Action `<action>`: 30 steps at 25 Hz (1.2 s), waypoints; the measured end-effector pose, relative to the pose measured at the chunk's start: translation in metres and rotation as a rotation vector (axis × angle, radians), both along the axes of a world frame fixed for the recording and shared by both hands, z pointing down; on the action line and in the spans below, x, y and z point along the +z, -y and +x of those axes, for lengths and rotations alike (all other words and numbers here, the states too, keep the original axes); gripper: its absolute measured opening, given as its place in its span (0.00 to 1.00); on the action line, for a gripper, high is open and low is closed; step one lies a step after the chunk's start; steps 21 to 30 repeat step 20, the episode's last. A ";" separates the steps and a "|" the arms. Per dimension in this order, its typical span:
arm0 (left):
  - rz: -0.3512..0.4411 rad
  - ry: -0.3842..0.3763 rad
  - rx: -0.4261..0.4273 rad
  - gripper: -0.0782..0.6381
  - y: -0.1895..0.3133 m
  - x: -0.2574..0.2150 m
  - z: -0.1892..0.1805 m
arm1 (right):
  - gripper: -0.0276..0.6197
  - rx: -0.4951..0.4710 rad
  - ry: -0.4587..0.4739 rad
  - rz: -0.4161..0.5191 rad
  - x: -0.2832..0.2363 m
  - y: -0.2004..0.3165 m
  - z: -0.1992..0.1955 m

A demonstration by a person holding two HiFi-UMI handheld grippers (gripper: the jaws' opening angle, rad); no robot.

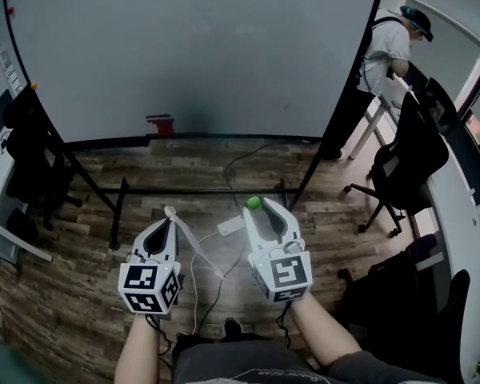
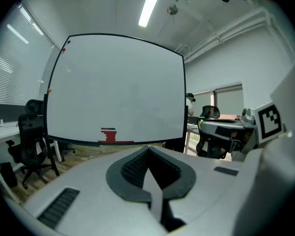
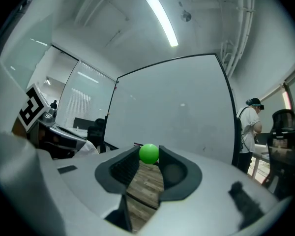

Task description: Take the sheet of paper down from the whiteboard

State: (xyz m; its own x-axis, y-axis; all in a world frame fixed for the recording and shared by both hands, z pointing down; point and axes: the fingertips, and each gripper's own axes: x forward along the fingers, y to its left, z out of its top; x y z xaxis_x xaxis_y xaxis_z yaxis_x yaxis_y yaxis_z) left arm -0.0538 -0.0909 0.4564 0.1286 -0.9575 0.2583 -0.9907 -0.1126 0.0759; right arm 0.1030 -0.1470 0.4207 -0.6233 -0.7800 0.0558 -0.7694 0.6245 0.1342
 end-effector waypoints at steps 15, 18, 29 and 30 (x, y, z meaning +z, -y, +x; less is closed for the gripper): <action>0.061 0.016 -0.043 0.12 -0.030 -0.022 0.003 | 0.24 -0.039 0.018 0.009 -0.008 -0.023 -0.003; 0.071 0.021 -0.051 0.12 -0.035 -0.028 0.002 | 0.24 -0.051 0.020 0.014 -0.011 -0.028 -0.006; 0.078 0.023 -0.058 0.12 -0.038 -0.031 0.001 | 0.24 -0.060 0.020 0.017 -0.012 -0.031 -0.009; 0.078 0.023 -0.058 0.12 -0.038 -0.031 0.001 | 0.24 -0.060 0.020 0.017 -0.012 -0.031 -0.009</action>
